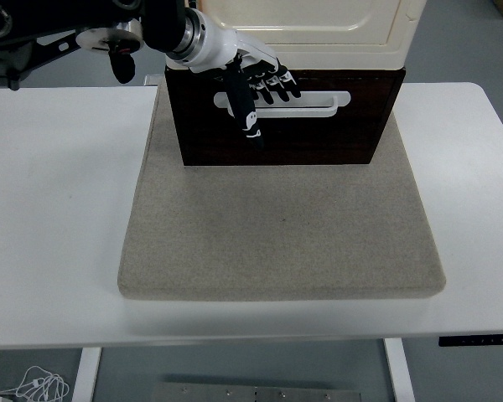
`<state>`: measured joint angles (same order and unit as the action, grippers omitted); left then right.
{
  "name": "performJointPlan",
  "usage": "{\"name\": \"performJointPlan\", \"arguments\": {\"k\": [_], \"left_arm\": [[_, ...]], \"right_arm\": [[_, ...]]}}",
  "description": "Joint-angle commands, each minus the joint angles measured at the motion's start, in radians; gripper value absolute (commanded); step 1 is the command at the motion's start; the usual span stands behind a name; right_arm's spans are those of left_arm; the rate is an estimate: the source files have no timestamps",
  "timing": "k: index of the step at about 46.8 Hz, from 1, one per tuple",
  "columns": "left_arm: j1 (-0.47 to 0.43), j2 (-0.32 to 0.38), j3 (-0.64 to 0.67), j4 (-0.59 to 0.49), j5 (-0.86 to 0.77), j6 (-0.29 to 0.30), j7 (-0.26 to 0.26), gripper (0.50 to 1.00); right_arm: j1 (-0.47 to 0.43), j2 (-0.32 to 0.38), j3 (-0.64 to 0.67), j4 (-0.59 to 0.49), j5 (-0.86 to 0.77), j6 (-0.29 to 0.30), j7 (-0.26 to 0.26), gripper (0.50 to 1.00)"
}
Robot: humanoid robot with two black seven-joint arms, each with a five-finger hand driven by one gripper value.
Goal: Open the drawer under the combination cabinet
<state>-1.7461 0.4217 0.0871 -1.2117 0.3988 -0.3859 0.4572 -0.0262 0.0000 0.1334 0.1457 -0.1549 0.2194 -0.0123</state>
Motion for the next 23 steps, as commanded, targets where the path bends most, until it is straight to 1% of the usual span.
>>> {"name": "performJointPlan", "arguments": {"k": [1, 23], "left_arm": [[-0.001, 0.000, 0.000, 0.001, 0.000, 0.001, 0.000, 1.000], [-0.001, -0.001, 0.000, 0.020, 0.000, -0.002, 0.000, 1.000]], "right_arm": [[0.000, 0.000, 0.000, 0.000, 0.000, 0.000, 0.000, 0.926], [0.000, 0.000, 0.000, 0.000, 0.000, 0.000, 0.000, 0.926]]}}
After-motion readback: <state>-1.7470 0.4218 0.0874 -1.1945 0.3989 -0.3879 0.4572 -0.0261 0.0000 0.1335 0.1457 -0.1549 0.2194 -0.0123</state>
